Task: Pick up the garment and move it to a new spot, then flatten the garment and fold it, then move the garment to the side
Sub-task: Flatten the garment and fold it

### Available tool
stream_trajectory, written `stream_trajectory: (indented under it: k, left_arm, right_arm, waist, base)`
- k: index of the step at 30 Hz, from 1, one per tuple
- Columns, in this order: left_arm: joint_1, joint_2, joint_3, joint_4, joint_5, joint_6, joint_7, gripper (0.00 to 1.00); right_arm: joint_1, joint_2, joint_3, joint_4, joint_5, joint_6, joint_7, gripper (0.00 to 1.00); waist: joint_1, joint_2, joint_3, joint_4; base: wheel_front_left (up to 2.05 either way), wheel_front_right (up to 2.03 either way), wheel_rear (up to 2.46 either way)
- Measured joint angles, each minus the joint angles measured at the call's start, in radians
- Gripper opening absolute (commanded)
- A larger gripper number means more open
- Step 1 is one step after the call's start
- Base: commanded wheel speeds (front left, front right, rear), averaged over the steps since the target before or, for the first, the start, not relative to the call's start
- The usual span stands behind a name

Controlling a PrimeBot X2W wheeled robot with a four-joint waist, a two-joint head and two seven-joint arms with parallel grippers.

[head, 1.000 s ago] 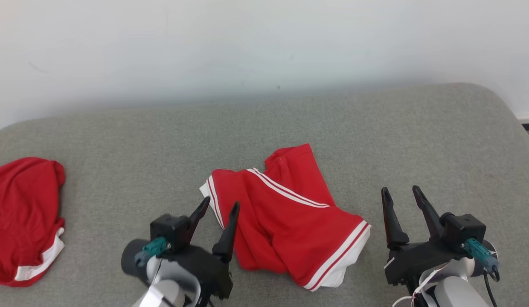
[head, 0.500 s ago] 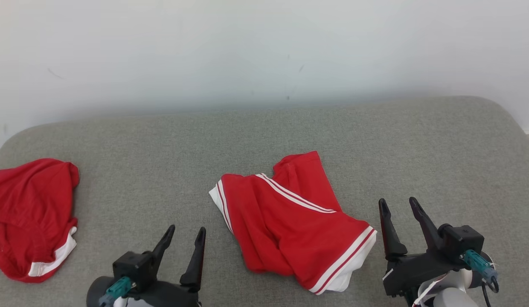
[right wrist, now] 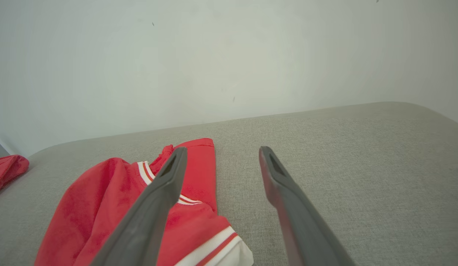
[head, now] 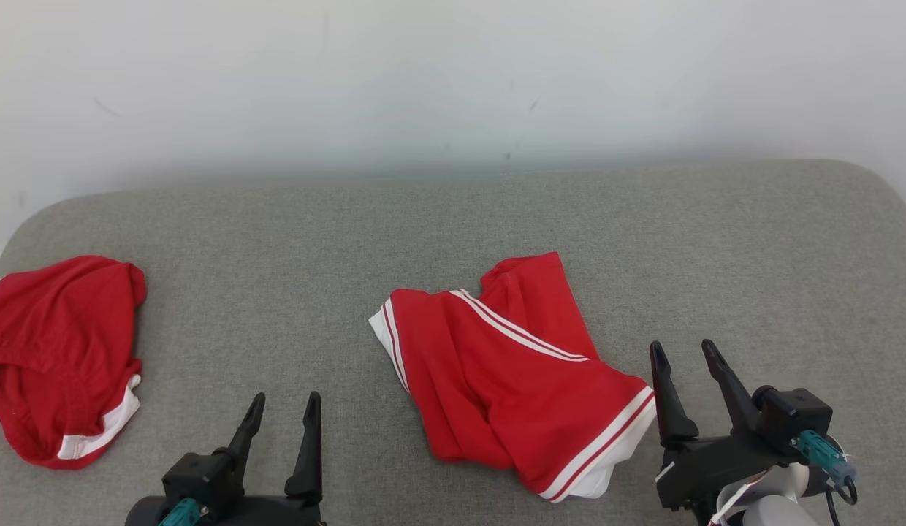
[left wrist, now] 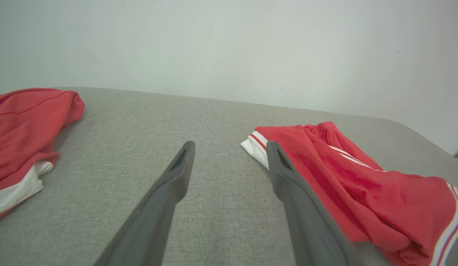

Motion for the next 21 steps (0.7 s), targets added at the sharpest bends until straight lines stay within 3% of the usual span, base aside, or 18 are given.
stream_trajectory:
  k: [4,11,14,21]
  left_arm:
    - [0.000,-0.018,0.011,-0.018,0.035,0.000,0.000,1.00]
    - [0.001,-0.038,0.037,-0.042,0.066,0.000,0.000,1.00]
    - [0.001,-0.045,0.034,-0.046,0.074,0.000,0.000,1.00]
    - [-0.004,-0.060,0.026,-0.049,0.098,0.000,0.000,1.00]
  right_arm:
    - [-0.002,-0.001,0.007,0.003,0.009,0.014,0.005,1.00]
    - [-0.091,0.002,0.074,0.033,0.018,0.077,0.086,1.00]
    - [-0.147,0.001,0.112,0.082,0.018,0.102,0.162,1.00]
    - [-0.256,-0.001,0.170,0.222,0.009,0.116,0.333,1.00]
  waist:
    - [0.0000,0.0000,0.003,0.008]
    - [0.0001,0.0000,0.011,0.022]
    - [0.0001,0.0000,0.014,0.032]
    - [0.0000,0.0000,0.019,0.062]
  base:
    - [0.00,0.00,0.00]
    - [0.00,0.00,0.00]
    - [0.00,0.00,0.00]
    - [0.00,0.00,0.00]
